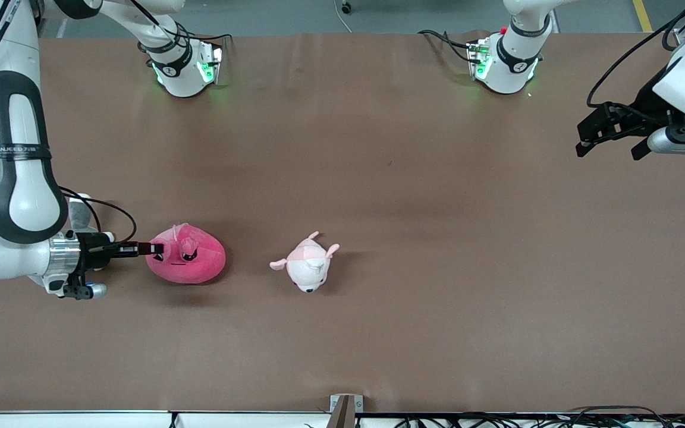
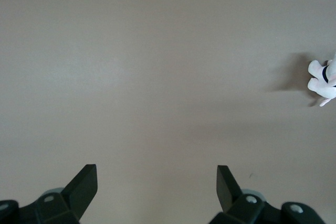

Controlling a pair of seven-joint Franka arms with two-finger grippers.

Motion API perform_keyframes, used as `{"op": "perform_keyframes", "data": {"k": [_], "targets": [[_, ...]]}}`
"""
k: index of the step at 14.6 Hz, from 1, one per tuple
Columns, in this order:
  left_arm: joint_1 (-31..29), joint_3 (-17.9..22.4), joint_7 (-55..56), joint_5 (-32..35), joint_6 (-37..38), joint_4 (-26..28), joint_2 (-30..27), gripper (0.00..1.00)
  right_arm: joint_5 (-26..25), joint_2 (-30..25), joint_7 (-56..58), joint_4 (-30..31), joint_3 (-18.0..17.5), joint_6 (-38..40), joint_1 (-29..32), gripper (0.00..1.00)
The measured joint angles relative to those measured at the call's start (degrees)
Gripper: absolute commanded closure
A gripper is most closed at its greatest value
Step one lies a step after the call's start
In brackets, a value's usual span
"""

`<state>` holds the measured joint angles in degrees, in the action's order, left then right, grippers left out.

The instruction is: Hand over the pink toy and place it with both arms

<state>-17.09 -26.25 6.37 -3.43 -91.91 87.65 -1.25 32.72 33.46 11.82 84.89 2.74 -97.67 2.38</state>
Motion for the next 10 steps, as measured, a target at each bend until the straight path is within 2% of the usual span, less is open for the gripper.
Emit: {"op": "perform_keyframes", "data": {"k": [4,6,10], "targets": [[0.0,0.0,0.0,0.0,-0.1,0.0,0.0,0.0,-0.1,-0.4,-4.9,-3.2,0.0,0.6,0.0,0.0],[0.0,0.1,0.0,0.0,-0.1,0.0,0.0,0.0,-1.9,-2.6,-8.1,-5.0,0.0,2.8,0.0,0.0],[-1.9,0.3,0.0,0.9,-0.1,0.2,0.1,0.0,-13.7,-10.3,-13.1,-5.8,-0.3,5.6,0.0,0.0]]}}
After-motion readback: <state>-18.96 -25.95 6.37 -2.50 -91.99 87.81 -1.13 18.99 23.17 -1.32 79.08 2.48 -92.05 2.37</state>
